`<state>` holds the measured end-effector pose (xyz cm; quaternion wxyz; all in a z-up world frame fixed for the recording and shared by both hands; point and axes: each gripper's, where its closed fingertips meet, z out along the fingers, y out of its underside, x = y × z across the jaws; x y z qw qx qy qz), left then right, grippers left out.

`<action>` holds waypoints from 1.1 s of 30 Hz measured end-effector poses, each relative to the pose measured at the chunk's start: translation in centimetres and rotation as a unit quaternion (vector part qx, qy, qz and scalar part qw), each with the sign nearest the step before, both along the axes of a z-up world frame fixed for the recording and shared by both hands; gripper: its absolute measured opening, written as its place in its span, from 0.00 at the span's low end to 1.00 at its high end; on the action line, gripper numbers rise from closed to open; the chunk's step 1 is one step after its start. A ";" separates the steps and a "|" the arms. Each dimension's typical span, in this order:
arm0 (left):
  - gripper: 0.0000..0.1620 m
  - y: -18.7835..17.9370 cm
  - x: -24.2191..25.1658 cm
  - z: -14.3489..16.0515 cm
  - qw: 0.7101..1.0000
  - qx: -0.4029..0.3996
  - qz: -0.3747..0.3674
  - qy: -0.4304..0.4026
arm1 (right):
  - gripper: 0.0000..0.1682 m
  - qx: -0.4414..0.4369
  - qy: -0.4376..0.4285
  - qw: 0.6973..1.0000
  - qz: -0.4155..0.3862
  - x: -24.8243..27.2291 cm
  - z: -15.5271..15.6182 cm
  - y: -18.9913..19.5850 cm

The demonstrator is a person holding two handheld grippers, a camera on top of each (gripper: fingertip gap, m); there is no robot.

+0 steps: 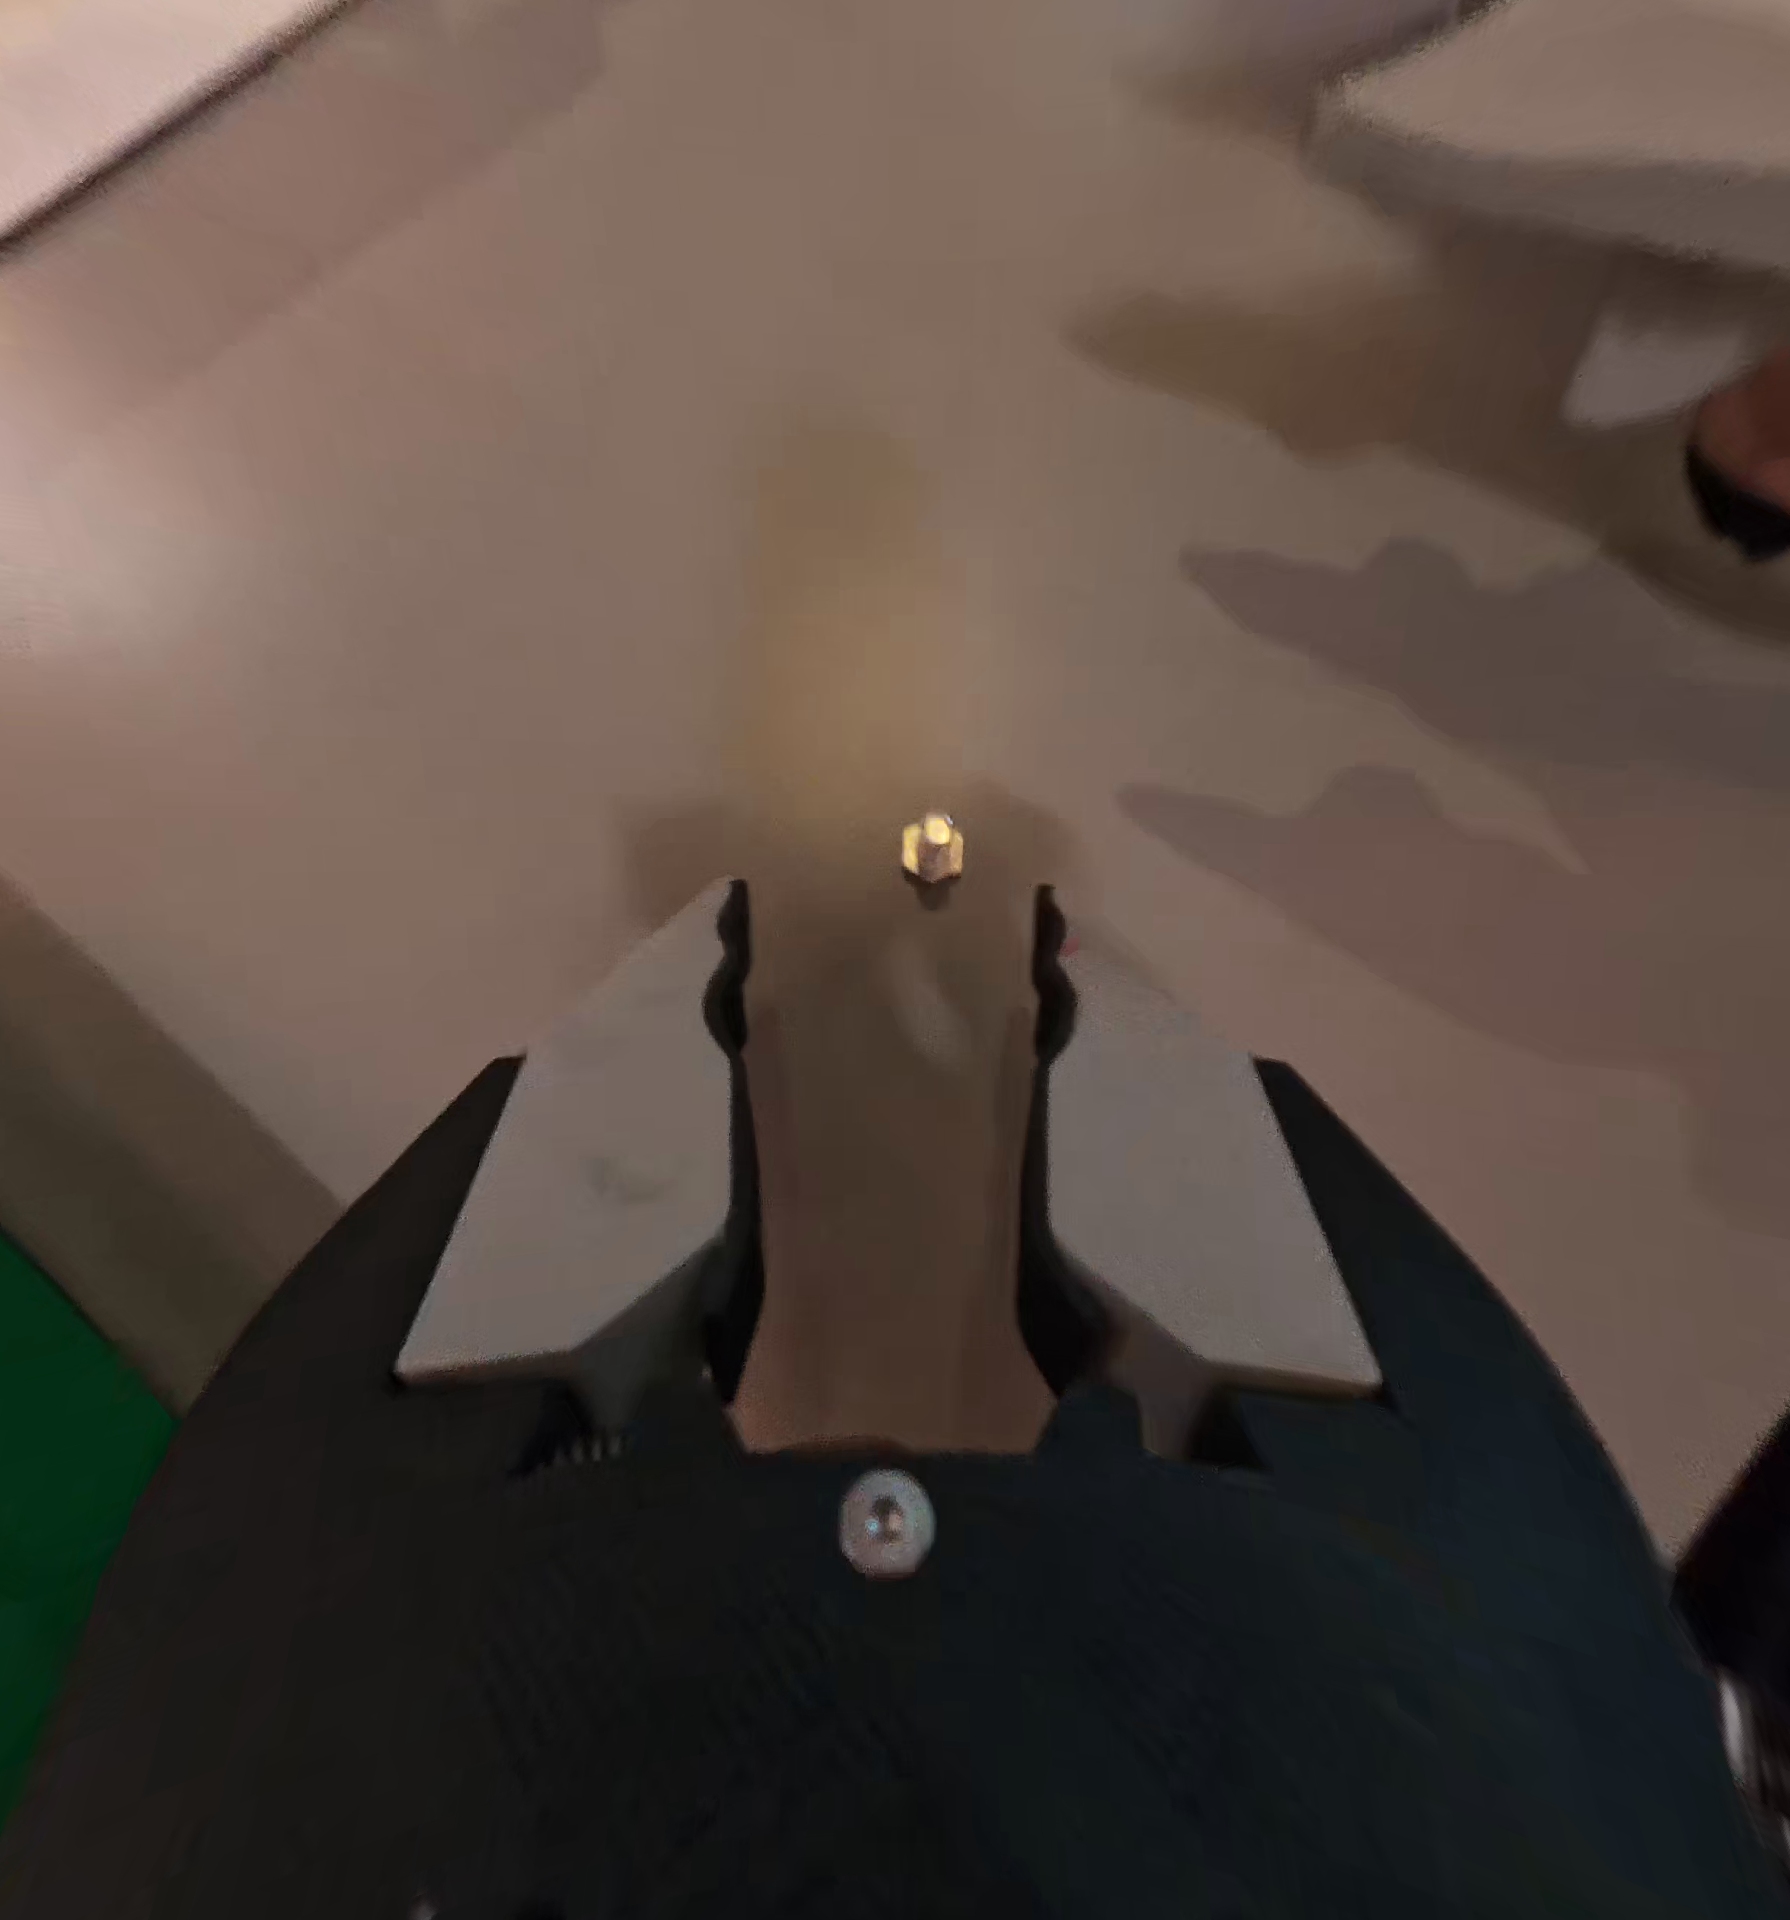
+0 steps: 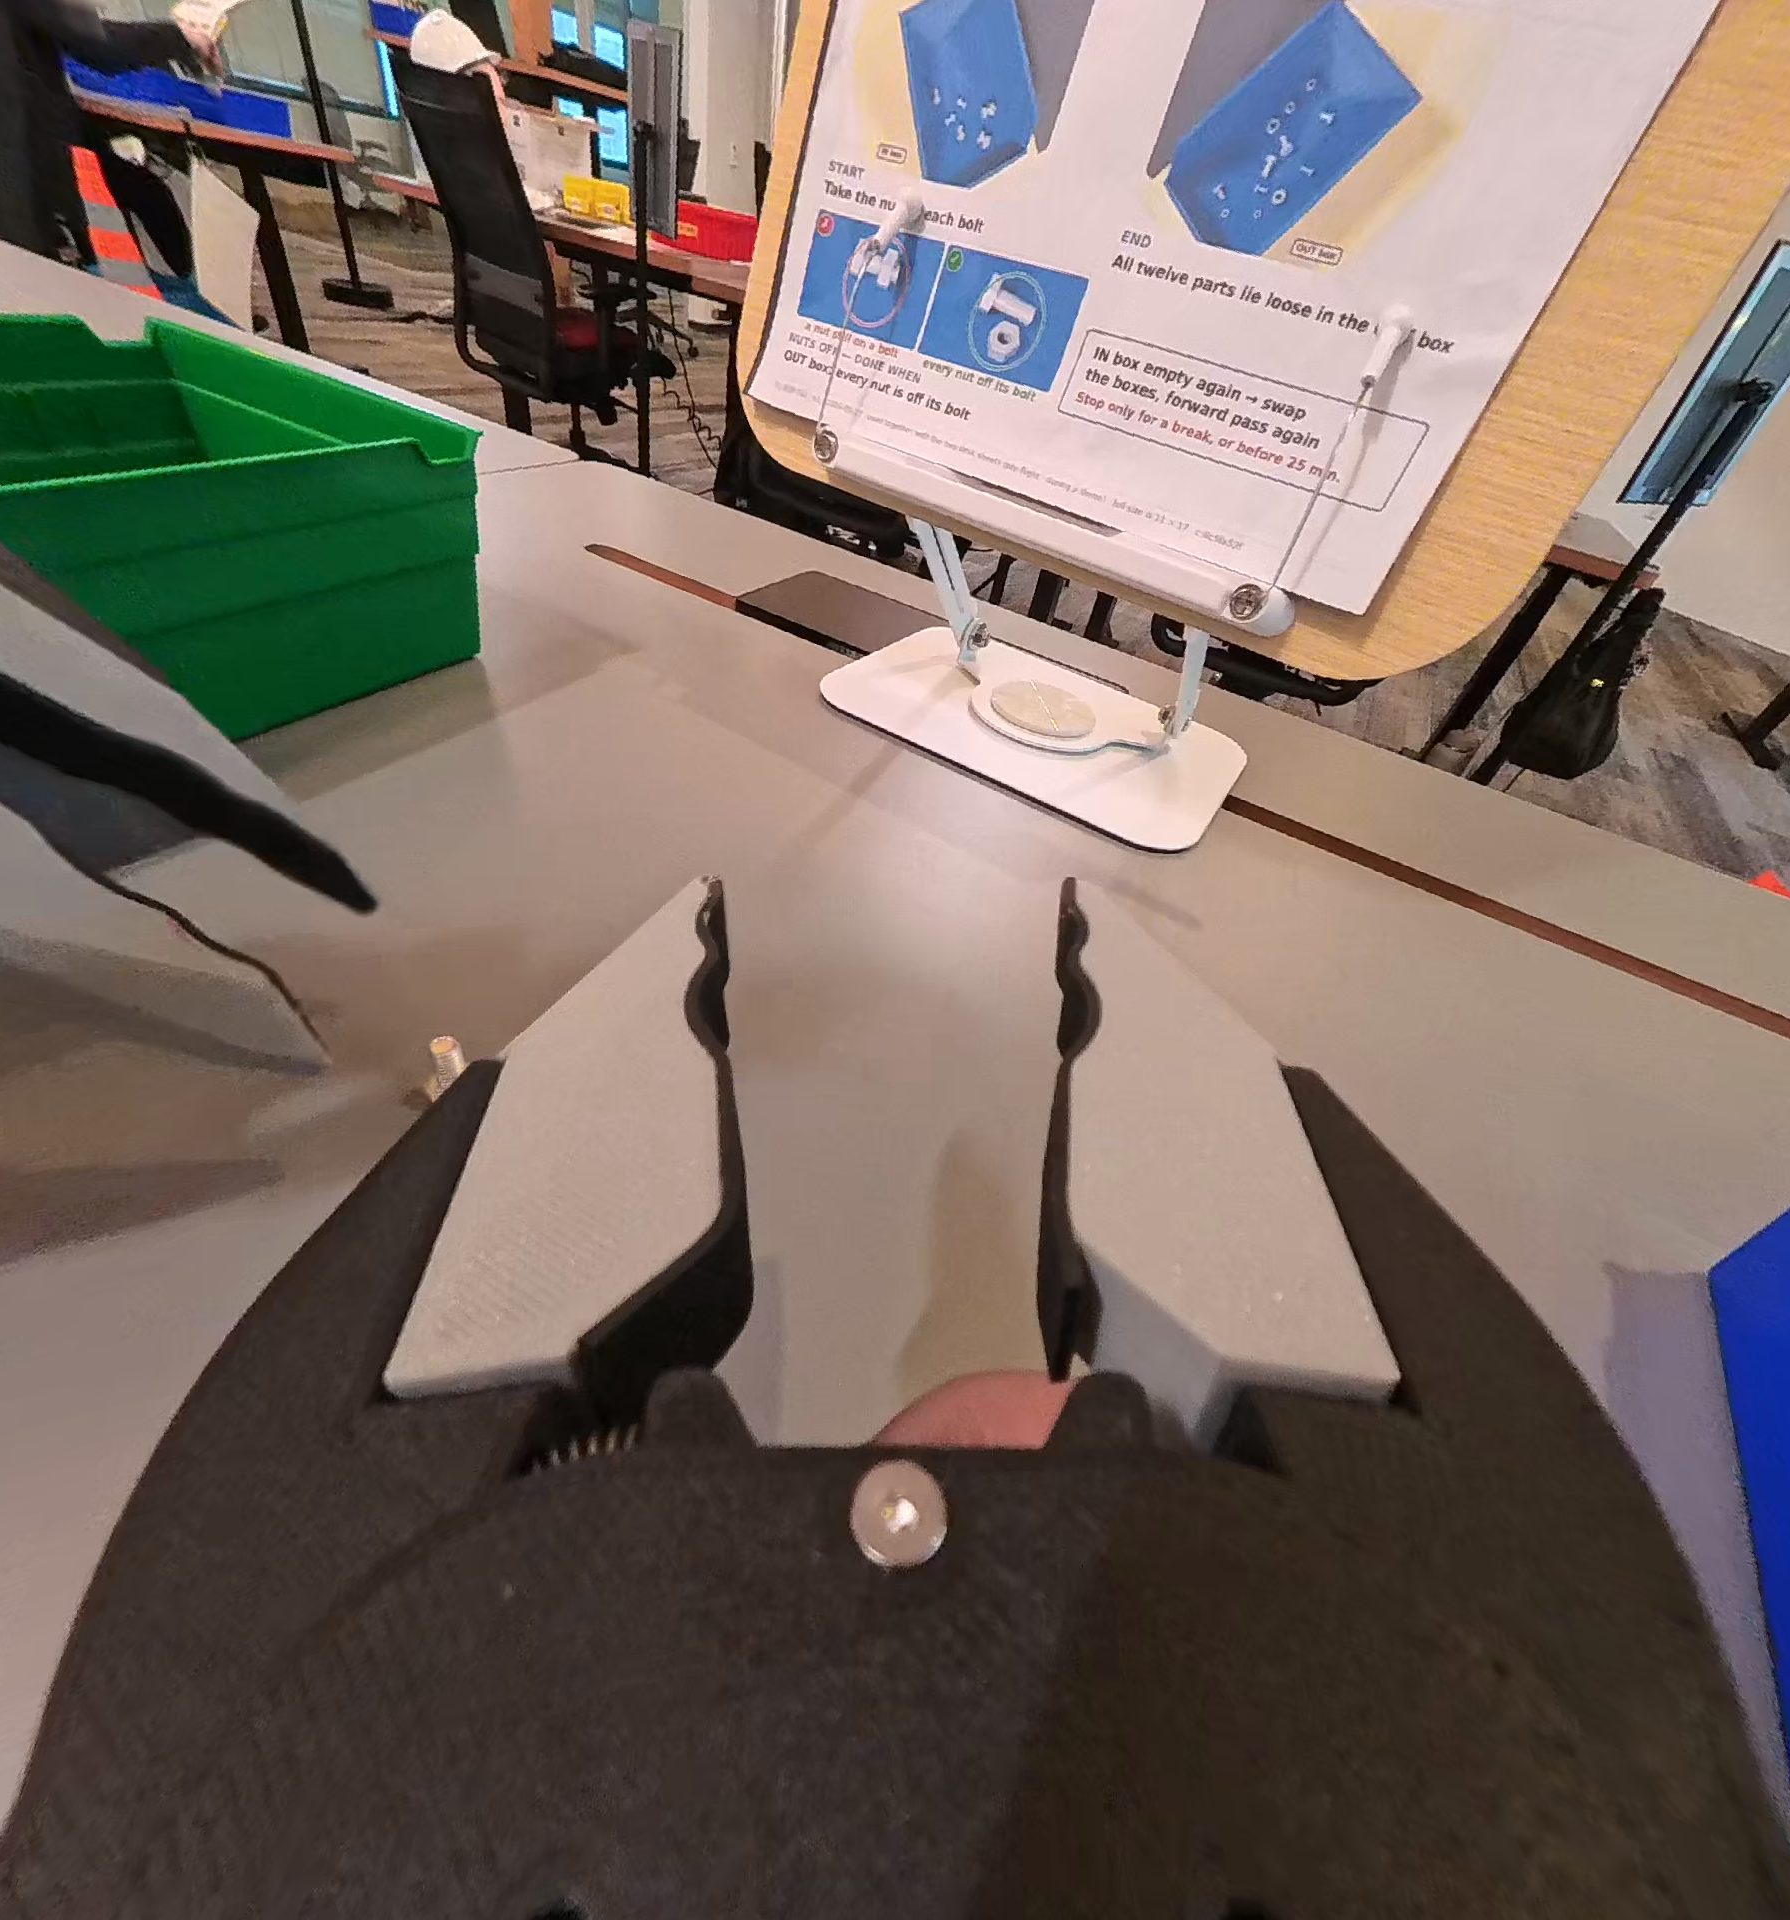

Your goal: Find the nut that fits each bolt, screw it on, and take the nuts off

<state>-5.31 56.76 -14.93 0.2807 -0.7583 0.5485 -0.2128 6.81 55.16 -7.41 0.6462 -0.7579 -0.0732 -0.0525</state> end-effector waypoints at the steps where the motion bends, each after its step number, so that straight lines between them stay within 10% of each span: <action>1: 0.39 0.6 0.1 0.4 0.999 0.011 0.024 -0.034 | 0.36 -0.002 -0.002 1.000 0.002 -0.1 -0.1 0.0; 13: 0.42 8.7 1.3 3.4 0.956 0.219 0.095 -0.168 | 0.44 -0.037 -0.027 0.998 0.037 -0.8 -2.6 0.7; 33: 0.32 7.4 1.2 3.6 0.961 0.177 0.076 -0.200 | 0.44 -0.089 -0.047 0.990 0.103 -1.6 -5.2 3.9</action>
